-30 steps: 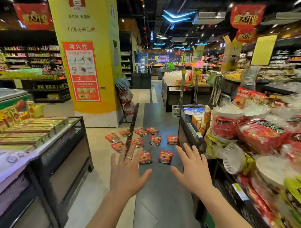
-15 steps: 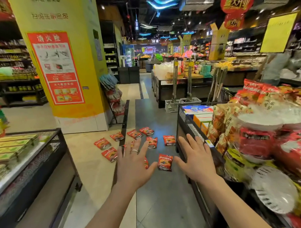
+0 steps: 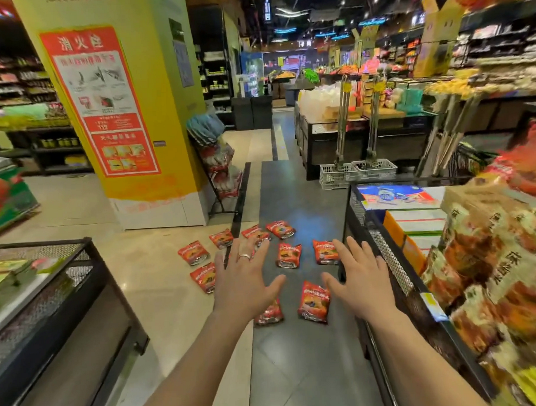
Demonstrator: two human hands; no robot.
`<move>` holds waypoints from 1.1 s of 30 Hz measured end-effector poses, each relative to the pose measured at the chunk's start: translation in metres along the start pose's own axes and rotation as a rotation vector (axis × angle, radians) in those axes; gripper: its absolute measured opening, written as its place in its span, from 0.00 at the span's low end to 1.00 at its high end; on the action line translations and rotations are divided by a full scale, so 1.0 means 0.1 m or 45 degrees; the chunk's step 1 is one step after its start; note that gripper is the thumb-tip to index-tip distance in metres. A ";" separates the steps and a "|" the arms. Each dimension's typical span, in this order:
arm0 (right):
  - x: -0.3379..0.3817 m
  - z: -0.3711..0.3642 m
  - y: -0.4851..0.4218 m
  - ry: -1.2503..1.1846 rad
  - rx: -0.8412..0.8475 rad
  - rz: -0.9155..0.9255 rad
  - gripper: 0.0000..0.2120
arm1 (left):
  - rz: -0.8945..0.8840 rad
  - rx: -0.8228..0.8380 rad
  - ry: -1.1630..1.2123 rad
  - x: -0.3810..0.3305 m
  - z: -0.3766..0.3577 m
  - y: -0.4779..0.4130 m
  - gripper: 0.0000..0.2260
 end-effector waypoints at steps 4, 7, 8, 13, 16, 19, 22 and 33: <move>-0.24 -0.44 -0.66 0.017 0.063 0.025 0.36 | 0.018 0.032 0.008 -0.15 -0.51 -0.62 0.35; -0.41 -0.81 -1.04 0.023 0.147 0.010 0.37 | 0.042 0.125 0.010 -0.19 -1.01 -0.94 0.36; -0.46 -0.94 -1.16 0.029 0.169 0.010 0.37 | 0.048 0.157 0.017 -0.19 -1.19 -1.05 0.37; -0.73 -1.72 -1.78 0.052 0.280 -0.011 0.36 | 0.063 0.280 0.072 -0.15 -2.07 -1.70 0.37; -0.86 -2.25 -2.20 0.048 0.342 -0.051 0.36 | 0.056 0.345 0.105 -0.07 -2.63 -2.17 0.36; -0.95 -2.78 -2.66 0.077 0.398 -0.079 0.36 | 0.073 0.400 0.138 0.06 -3.23 -2.67 0.38; -1.03 -3.25 -3.12 0.069 0.469 -0.139 0.36 | 0.062 0.485 0.144 0.15 -3.77 -3.12 0.41; -1.62 -4.87 -3.97 0.013 0.685 -0.302 0.36 | 0.076 0.736 0.156 0.34 -5.51 -4.00 0.41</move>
Point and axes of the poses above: each hand's wrist, its own y-axis away from the middle knuckle, its own z-axis out of the back of the hand, x = y × z, the point moved 9 cm from there along -y, towards the middle knuckle, and after that the axes turned 10 degrees about -x, right-handed, at the moved point
